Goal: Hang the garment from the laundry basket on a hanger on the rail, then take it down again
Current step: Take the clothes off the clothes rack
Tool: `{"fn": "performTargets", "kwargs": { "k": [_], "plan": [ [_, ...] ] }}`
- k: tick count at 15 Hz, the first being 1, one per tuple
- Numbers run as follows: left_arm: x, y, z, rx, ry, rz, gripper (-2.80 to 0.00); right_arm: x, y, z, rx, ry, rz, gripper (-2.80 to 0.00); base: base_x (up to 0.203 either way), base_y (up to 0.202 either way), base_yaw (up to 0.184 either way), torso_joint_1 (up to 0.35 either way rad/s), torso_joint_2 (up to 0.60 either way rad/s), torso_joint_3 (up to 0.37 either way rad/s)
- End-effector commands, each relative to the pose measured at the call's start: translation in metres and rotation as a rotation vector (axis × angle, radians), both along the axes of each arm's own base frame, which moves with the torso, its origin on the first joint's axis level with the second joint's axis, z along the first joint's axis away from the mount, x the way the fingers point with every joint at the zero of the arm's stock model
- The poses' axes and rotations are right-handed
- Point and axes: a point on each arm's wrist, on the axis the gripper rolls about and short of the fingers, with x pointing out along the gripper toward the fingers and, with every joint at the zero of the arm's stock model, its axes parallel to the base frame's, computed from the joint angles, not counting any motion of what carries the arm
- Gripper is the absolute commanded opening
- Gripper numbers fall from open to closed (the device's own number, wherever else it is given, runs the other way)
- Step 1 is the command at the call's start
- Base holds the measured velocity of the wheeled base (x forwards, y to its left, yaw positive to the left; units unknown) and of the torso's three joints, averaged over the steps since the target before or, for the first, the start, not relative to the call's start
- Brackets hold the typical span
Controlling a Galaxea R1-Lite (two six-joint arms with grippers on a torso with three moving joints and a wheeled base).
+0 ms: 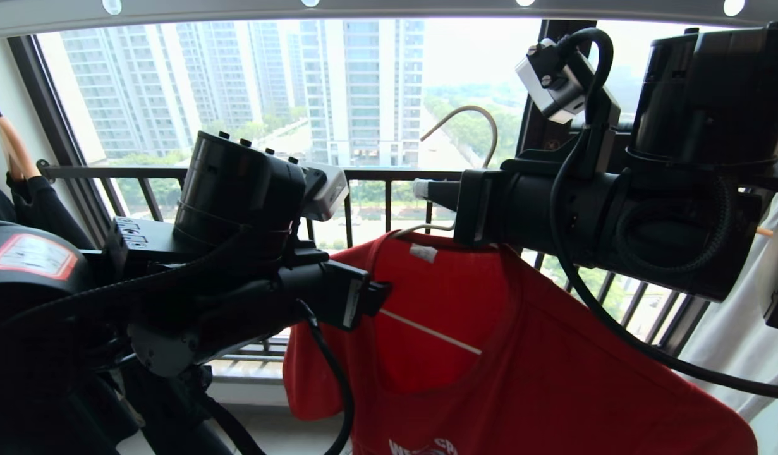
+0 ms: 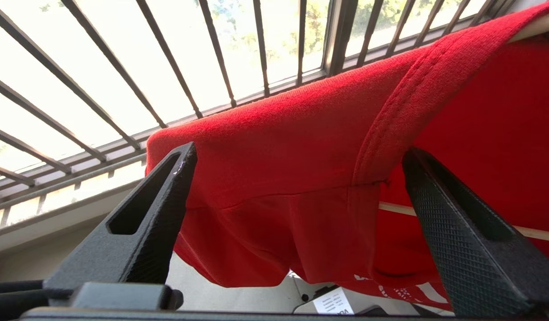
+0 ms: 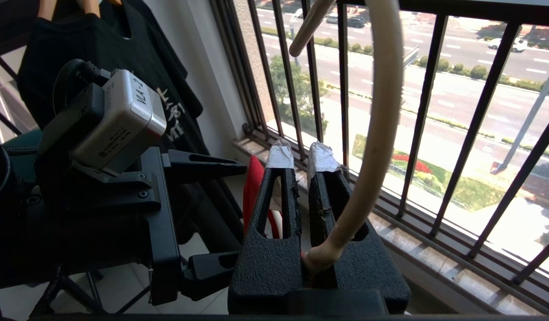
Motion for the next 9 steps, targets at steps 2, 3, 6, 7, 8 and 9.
{"fn": "performTargets", "kwargs": {
  "k": [2, 3, 6, 7, 8, 9],
  "plan": [
    [0.007, -0.004, -0.008, 0.054, -0.008, 0.075, 0.0, -0.006, -0.002, 0.005, 0.014, -0.012, 0.008, -2.8, 0.0, 0.0, 0.0, 0.0, 0.0, 0.0],
    [0.005, -0.002, -0.006, 0.066, -0.022, 0.074, 0.0, -0.006, -0.003, 0.006, 0.015, -0.014, 0.008, -2.8, 0.0, 0.0, 0.0, 0.0, 0.0, 0.0],
    [0.007, -0.001, -0.005, 0.091, -0.058, 0.142, 0.0, -0.007, -0.004, 0.007, 0.018, -0.017, 0.007, -2.8, 0.0, 0.0, 0.0, 0.0, 0.0, 0.0],
    [0.008, -0.001, -0.003, 0.082, -0.069, 0.151, 0.0, -0.007, -0.004, 0.008, 0.018, -0.019, 0.005, -2.8, 0.0, 0.0, 0.0, 0.0, 0.0, 0.0],
    [0.006, 0.001, -0.001, 0.073, -0.078, 0.152, 0.0, -0.006, -0.004, 0.007, 0.018, -0.018, 0.003, -2.8, 0.0, 0.0, 0.0, 0.0, 0.0, 0.0],
    [0.003, 0.004, 0.004, 0.061, -0.089, 0.151, 0.0, -0.004, -0.004, 0.007, 0.018, -0.017, -0.003, -2.8, 0.0, 0.0, 0.0, 0.0, 0.0, 0.0]
  ]
}}
